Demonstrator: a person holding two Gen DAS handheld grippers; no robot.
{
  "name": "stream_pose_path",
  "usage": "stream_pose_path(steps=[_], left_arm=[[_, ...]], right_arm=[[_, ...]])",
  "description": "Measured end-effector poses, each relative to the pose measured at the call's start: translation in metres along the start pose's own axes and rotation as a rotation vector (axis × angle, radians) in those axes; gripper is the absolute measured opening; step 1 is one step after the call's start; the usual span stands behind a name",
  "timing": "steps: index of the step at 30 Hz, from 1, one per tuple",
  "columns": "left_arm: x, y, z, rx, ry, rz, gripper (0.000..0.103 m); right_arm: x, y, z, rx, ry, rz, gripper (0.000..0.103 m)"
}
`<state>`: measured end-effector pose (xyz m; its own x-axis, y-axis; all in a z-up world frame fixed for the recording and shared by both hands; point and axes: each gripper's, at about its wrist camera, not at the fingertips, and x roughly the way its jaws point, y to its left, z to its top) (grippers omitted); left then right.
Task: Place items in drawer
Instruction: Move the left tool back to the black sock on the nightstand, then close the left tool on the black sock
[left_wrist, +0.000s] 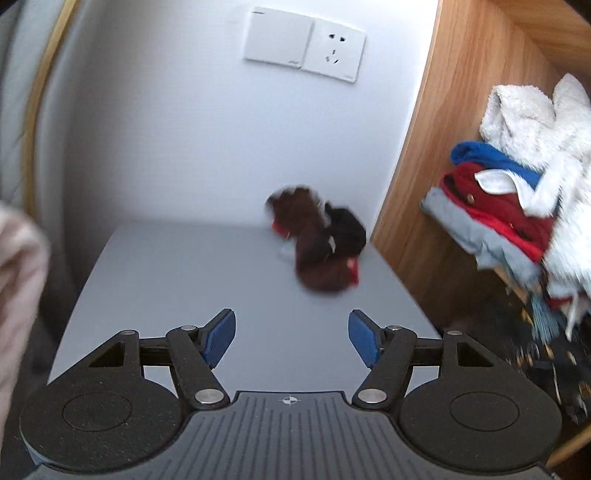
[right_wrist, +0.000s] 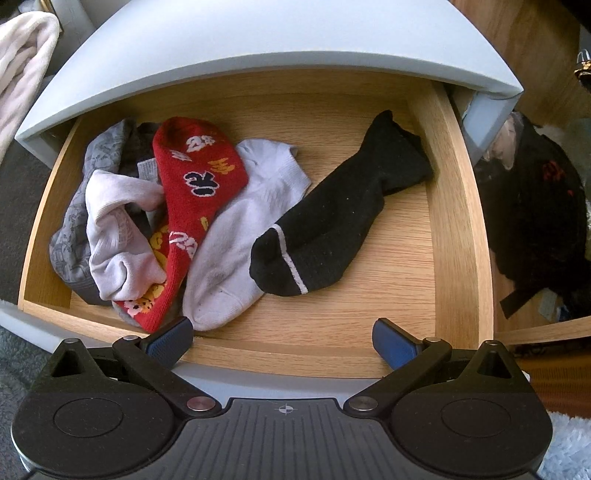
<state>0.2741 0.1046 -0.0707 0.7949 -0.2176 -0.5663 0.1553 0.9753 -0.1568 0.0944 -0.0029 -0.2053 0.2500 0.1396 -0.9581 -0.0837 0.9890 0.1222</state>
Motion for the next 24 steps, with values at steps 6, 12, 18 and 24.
stream_pose_path(steps=[6,12,18,24], left_arm=[[0.063,-0.02,0.038,-0.023,0.016,0.014,0.07],[0.104,-0.027,0.052,-0.016,0.021,0.013,0.07],[0.157,-0.029,0.054,0.068,0.101,0.04,0.054],[0.181,-0.026,0.056,0.013,0.077,0.008,0.049]], right_arm=[[-0.002,-0.002,-0.001,0.001,0.0,-0.002,0.103],[-0.002,-0.001,-0.001,0.002,0.004,-0.014,0.103],[-0.001,0.001,0.0,0.001,0.01,-0.017,0.103],[0.0,0.001,0.0,0.0,0.015,-0.012,0.103]])
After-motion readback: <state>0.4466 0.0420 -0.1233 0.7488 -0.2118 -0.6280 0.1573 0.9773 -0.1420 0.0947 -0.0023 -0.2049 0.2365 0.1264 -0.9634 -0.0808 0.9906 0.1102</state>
